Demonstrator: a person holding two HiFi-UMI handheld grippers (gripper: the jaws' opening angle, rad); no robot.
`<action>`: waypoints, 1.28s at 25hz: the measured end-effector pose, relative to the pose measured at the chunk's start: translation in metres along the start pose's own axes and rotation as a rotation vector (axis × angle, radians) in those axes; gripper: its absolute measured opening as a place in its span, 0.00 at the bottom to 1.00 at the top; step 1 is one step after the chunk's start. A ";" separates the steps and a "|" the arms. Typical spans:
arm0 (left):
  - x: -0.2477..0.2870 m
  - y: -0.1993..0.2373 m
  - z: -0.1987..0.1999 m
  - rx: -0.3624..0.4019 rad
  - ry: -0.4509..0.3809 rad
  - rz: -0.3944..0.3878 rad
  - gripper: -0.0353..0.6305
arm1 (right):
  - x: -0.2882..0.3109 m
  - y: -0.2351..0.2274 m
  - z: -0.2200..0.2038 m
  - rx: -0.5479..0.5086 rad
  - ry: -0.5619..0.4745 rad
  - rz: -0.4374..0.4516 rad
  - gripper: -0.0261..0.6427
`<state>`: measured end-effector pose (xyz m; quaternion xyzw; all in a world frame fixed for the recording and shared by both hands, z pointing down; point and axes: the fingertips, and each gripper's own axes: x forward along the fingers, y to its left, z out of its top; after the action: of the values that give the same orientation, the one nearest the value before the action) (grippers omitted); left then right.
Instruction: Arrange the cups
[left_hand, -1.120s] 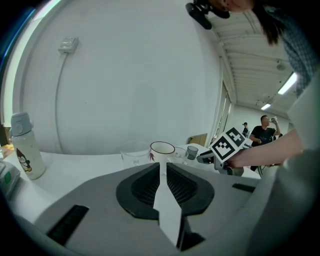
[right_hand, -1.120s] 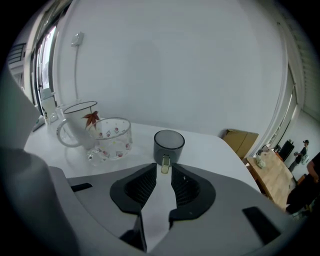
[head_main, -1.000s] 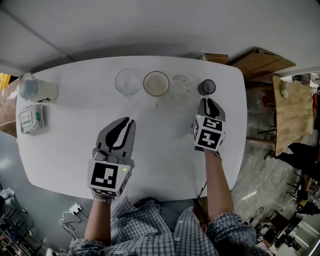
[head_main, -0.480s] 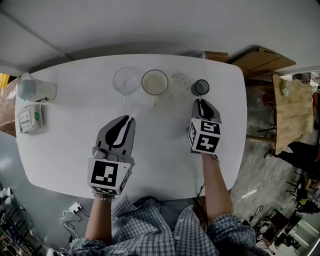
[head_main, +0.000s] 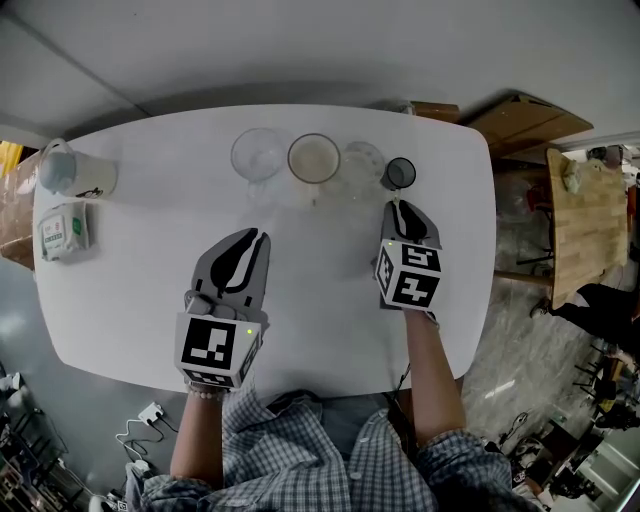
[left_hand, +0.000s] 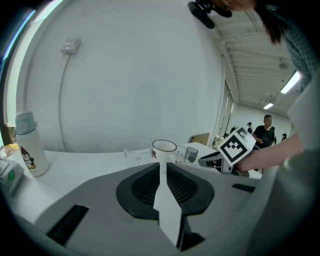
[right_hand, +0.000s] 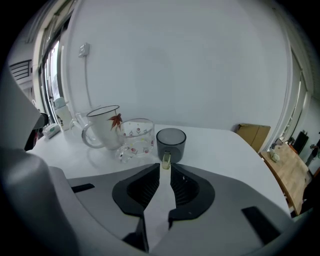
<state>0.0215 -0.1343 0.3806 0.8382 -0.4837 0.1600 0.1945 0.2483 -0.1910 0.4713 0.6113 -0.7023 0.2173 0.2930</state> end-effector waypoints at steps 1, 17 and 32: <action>-0.002 0.000 -0.001 -0.002 0.003 0.001 0.12 | -0.003 0.000 -0.001 0.002 -0.001 -0.001 0.12; -0.051 -0.017 0.020 0.037 -0.084 0.008 0.10 | -0.111 0.015 0.025 -0.006 -0.184 0.090 0.10; -0.104 -0.043 0.042 0.149 -0.112 -0.042 0.09 | -0.215 0.049 0.065 -0.228 -0.354 0.170 0.09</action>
<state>0.0127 -0.0573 0.2891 0.8681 -0.4628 0.1442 0.1074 0.2077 -0.0694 0.2807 0.5414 -0.8118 0.0497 0.2130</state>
